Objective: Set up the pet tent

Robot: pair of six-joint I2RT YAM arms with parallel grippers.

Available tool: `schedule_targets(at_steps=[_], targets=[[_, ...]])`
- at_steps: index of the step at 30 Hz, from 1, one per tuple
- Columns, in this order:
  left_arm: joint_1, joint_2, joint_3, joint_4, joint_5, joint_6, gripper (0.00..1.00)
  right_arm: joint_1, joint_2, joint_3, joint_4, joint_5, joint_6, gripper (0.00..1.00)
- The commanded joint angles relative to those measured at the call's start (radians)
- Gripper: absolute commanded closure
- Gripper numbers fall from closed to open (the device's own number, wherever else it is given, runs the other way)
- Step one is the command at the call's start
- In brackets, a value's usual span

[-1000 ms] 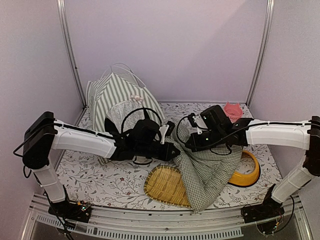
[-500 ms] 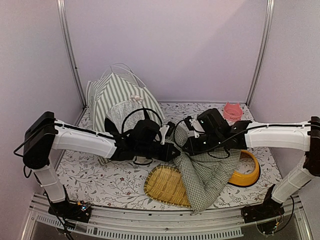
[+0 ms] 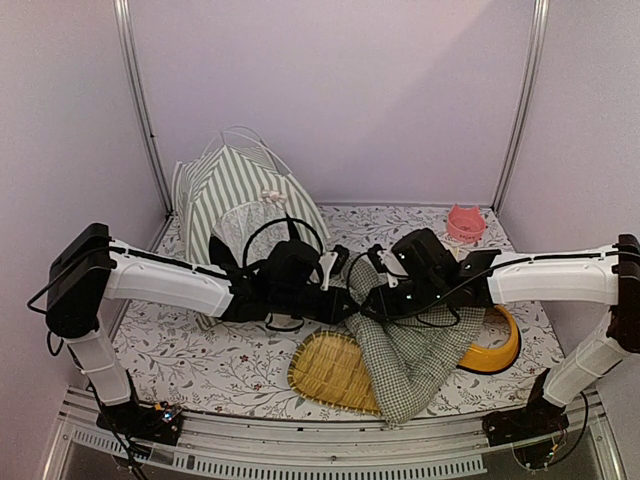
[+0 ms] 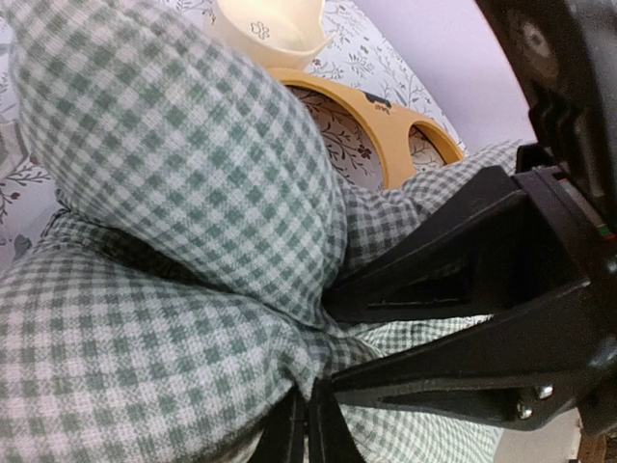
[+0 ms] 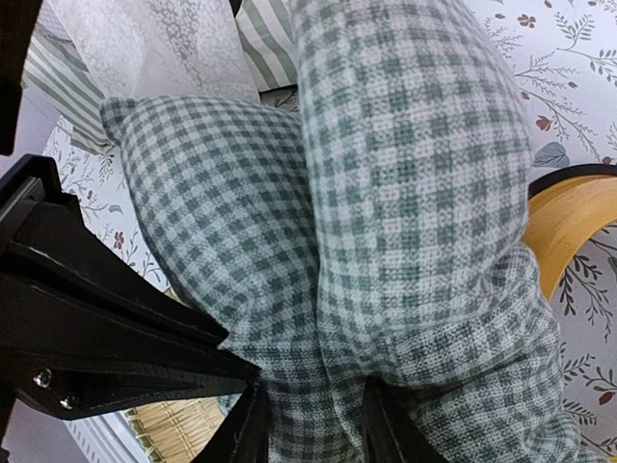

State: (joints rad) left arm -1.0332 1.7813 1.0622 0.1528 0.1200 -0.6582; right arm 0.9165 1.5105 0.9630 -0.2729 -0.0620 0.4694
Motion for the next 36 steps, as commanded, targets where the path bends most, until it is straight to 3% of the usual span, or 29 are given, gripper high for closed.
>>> schedule_targets(at_steps=[1,9,12,19,23,25,34,36], targets=[[-0.001,0.009,0.000,0.052,-0.004,-0.005,1.00,0.017,-0.020,-0.042,0.008,-0.039,-0.017,0.51],[0.006,0.064,0.051,0.034,0.020,-0.012,1.00,0.017,-0.027,-0.073,0.013,-0.023,-0.031,0.36],[0.010,0.077,0.070,0.031,0.032,-0.018,1.00,0.018,-0.015,-0.080,0.016,-0.002,-0.030,0.36],[0.020,0.078,0.078,0.031,0.046,-0.026,0.98,0.018,0.025,-0.090,0.022,0.025,-0.019,0.62],[0.025,0.068,0.073,0.030,0.055,-0.029,0.95,0.018,0.023,-0.087,0.031,0.042,-0.007,0.92],[0.028,0.048,0.061,0.031,0.051,-0.033,0.92,0.018,0.012,-0.087,0.035,0.059,0.004,1.00],[0.052,-0.118,-0.055,-0.009,-0.034,-0.119,0.67,0.018,-0.021,-0.088,0.059,0.081,0.036,1.00],[0.058,-0.138,-0.074,-0.007,-0.029,-0.163,0.55,0.018,-0.024,-0.090,0.066,0.078,0.038,1.00]])
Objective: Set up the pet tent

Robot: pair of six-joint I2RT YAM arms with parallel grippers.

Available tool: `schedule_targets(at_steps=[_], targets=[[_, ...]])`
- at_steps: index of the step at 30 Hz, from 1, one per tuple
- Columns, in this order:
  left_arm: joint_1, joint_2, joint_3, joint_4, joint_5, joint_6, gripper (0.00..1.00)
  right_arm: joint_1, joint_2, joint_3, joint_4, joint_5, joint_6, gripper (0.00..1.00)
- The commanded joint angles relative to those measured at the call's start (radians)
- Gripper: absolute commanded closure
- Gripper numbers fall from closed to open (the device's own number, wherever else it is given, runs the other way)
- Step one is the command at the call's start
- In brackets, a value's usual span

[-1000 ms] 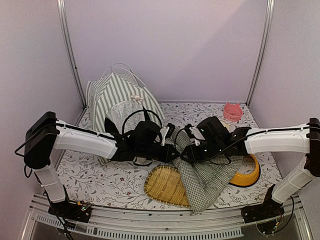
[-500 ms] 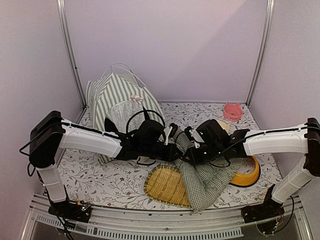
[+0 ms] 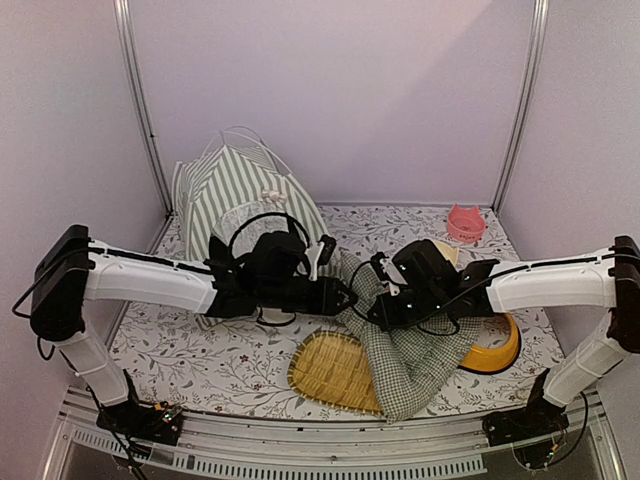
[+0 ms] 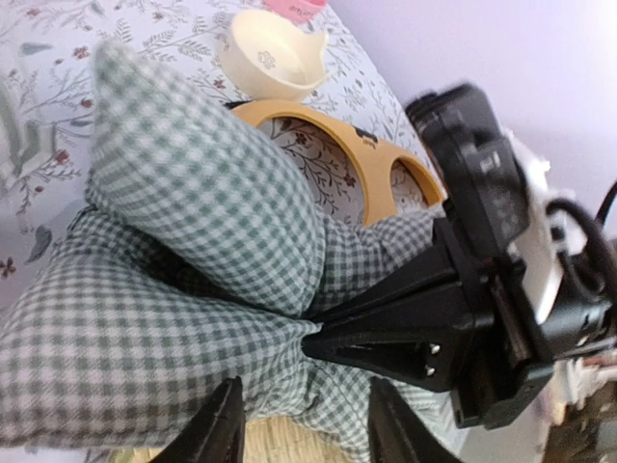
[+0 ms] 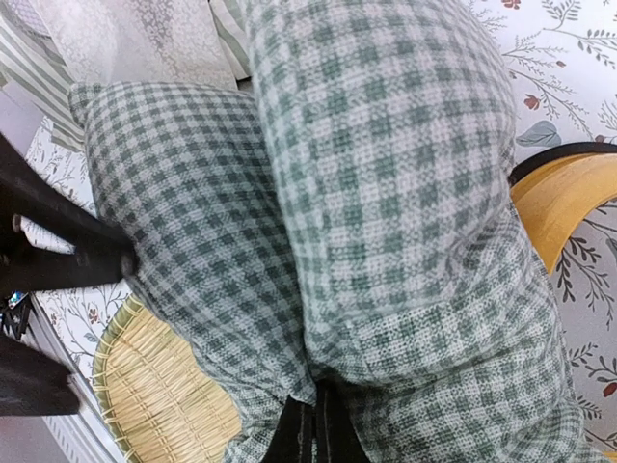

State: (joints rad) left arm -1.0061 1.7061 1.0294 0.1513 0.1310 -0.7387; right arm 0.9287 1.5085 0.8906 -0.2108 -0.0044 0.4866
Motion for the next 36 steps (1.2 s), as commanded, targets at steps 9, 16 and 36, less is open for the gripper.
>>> schedule_targets(at_steps=[9,16,36], targets=[[0.029,-0.034,-0.050,0.058,-0.026,-0.306,0.20,0.008,-0.024,-0.038,0.056,0.017,0.024,1.00],[0.046,0.062,0.005,0.063,-0.096,-0.394,0.12,0.014,-0.014,-0.032,0.100,0.003,0.004,1.00],[0.064,0.219,0.097,0.035,-0.122,-0.410,0.10,0.103,0.001,-0.048,0.181,0.001,-0.080,1.00]])
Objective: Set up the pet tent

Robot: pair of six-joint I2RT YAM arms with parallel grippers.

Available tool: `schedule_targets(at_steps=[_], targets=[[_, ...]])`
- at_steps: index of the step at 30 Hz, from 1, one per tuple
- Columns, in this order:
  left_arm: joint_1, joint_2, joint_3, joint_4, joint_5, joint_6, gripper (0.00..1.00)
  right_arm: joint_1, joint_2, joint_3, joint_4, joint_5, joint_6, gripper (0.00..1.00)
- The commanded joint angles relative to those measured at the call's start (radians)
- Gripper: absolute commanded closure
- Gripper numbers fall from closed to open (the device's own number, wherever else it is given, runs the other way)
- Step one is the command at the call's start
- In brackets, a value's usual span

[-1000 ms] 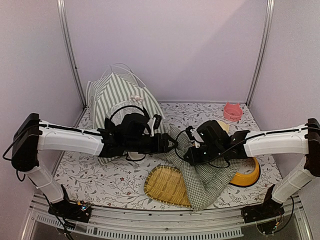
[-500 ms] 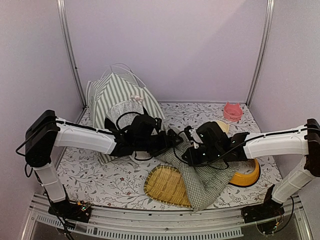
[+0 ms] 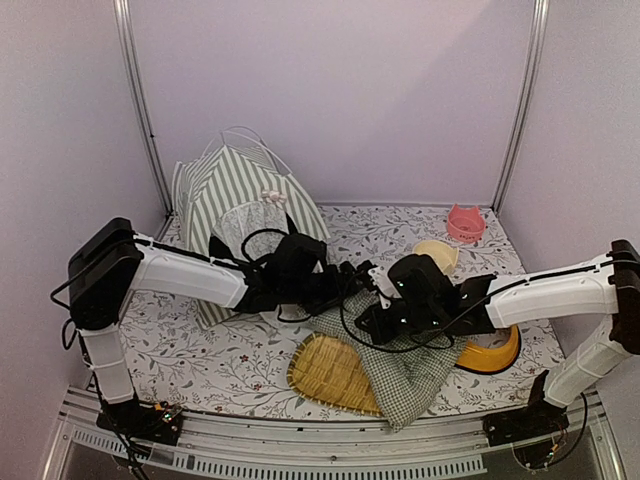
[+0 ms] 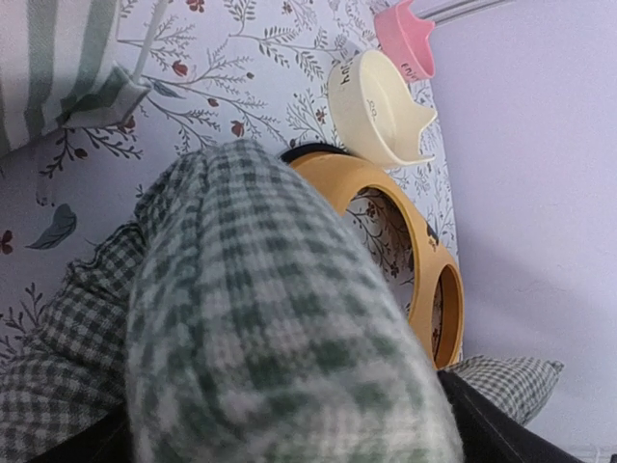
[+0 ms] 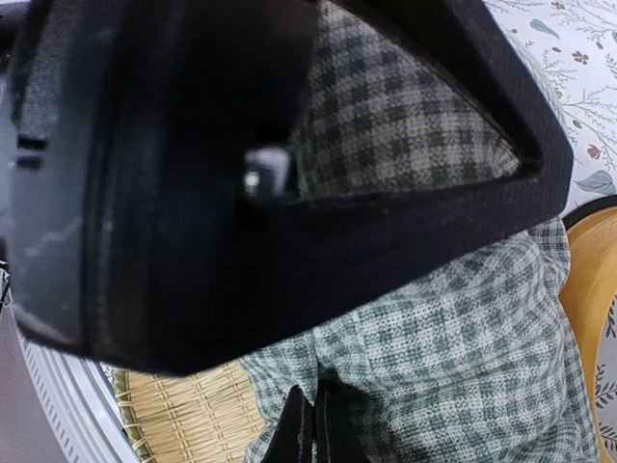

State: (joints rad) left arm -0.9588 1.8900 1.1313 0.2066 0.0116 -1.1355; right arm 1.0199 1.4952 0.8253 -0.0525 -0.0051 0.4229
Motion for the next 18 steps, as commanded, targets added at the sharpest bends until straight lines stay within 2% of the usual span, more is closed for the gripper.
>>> schedule_targets(at_steps=[1,4,8,18], targets=[[0.016,0.031,-0.016,-0.012,0.000,-0.016,0.12,0.012,0.019,0.020,0.017,0.013,-0.012,1.00],[0.016,0.000,-0.035,0.004,-0.004,0.014,0.14,0.013,0.045,0.039,-0.013,0.045,0.012,1.00],[0.011,-0.084,-0.046,-0.075,-0.081,0.080,0.11,0.012,0.063,0.051,-0.036,0.072,0.042,1.00],[0.018,-0.287,-0.213,-0.140,-0.091,-0.001,0.07,0.012,0.065,0.063,-0.029,0.170,0.102,1.00]])
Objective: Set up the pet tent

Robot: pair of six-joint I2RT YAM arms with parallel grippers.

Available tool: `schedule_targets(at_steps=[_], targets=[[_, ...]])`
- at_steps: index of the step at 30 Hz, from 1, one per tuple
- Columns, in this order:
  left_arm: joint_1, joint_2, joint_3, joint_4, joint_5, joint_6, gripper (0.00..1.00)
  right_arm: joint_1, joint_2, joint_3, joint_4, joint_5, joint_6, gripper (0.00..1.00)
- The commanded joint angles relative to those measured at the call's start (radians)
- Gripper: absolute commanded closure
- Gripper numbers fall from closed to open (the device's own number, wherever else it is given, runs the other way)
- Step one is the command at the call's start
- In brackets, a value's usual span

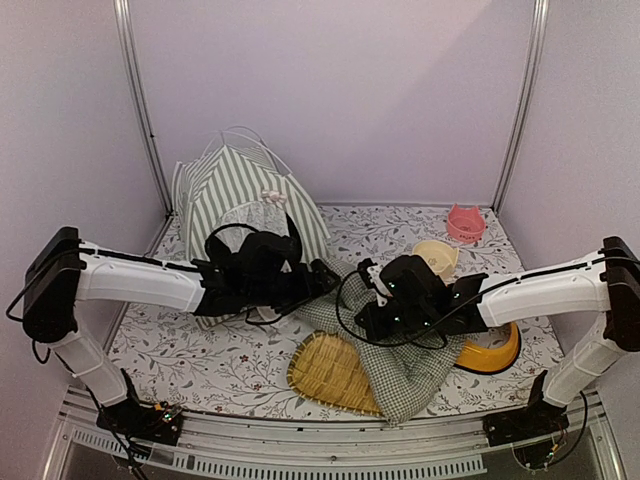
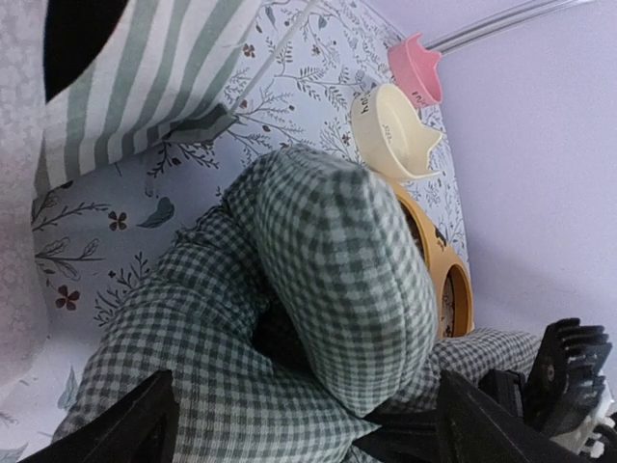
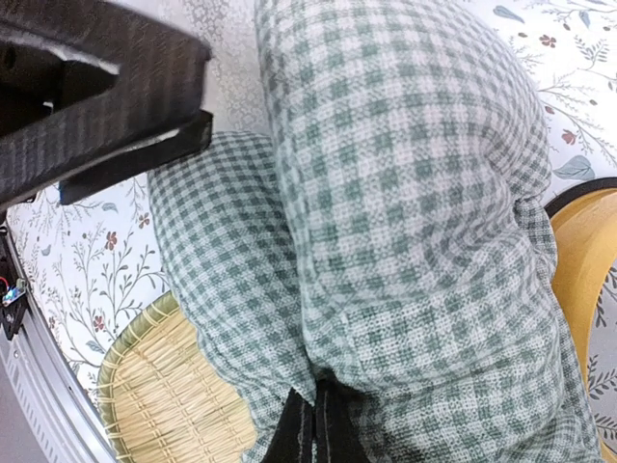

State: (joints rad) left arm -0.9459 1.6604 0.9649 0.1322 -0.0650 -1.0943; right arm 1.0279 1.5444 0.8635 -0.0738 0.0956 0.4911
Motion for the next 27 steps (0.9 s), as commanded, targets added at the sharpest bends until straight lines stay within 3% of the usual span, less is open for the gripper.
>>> schedule_targets(at_steps=[1,8,19,27], targets=[[0.002,-0.070,-0.058,-0.071,-0.010,-0.063,0.07,0.004,0.016,0.026,-0.004,0.073,0.034,1.00],[-0.029,-0.123,-0.082,-0.086,0.023,-0.197,0.05,0.004,0.008,0.019,0.027,0.084,0.041,1.00],[-0.076,-0.149,-0.081,-0.127,-0.016,-0.259,0.02,0.004,-0.011,0.013,0.027,0.107,0.038,1.00],[-0.028,-0.007,-0.013,0.005,0.040,-0.266,0.01,0.053,-0.018,-0.014,0.124,0.022,-0.014,1.00]])
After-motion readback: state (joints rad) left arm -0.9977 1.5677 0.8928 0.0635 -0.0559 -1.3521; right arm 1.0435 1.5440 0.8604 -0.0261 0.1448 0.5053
